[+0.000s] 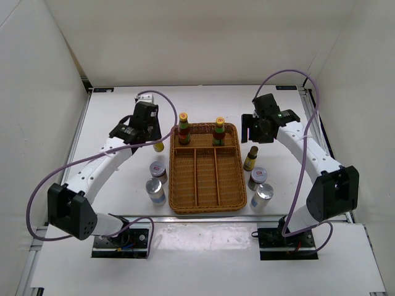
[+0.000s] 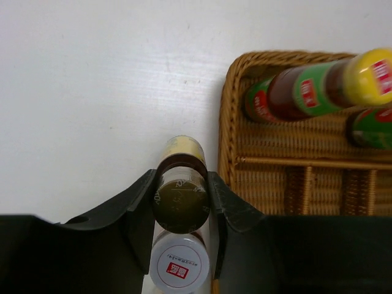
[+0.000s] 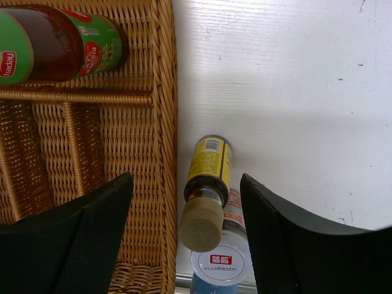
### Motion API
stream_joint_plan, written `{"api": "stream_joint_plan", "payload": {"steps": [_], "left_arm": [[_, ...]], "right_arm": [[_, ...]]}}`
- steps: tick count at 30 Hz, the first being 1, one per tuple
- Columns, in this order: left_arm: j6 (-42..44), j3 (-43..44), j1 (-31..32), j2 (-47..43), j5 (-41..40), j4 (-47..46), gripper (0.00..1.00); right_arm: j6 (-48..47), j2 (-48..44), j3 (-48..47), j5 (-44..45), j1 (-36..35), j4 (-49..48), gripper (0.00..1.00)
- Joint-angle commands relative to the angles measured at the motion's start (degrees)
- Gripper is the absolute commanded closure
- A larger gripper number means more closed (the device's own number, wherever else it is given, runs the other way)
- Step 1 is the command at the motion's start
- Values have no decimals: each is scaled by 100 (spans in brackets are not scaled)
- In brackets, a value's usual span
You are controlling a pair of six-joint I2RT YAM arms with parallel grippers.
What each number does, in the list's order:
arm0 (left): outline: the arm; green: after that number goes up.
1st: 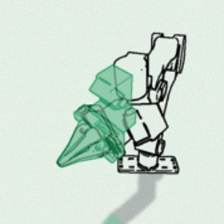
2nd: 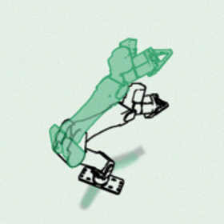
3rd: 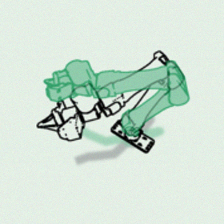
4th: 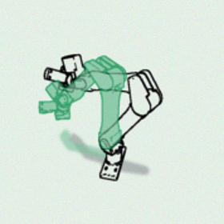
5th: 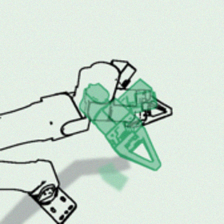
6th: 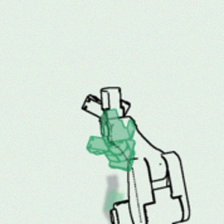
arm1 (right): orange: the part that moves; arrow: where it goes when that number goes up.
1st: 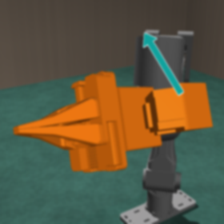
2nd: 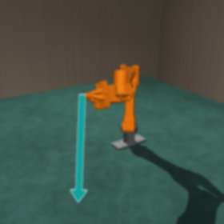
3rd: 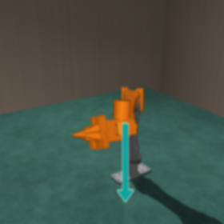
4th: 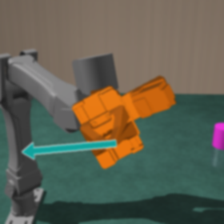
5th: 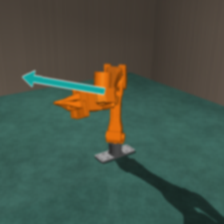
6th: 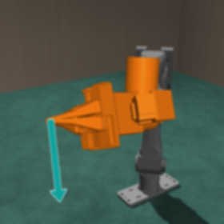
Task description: Organize the condiment bottles
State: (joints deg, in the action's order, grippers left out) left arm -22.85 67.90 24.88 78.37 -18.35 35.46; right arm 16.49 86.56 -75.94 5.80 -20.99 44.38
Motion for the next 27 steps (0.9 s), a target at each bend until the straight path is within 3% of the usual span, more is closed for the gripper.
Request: {"api": "stream_joint_plan", "payload": {"steps": [1,15,27], "left_arm": [[105,531,-19,-463,33,-22,89],[-466,646,1079,-445,393,-144,89],[-834,303,1862,450,-283,-321,89]], "right_arm": [[12,-166,9,-18,25,-123,26],[-41,-280,237,26,25,-70,27],[-41,-386,352,26,25,-70,27]]}}
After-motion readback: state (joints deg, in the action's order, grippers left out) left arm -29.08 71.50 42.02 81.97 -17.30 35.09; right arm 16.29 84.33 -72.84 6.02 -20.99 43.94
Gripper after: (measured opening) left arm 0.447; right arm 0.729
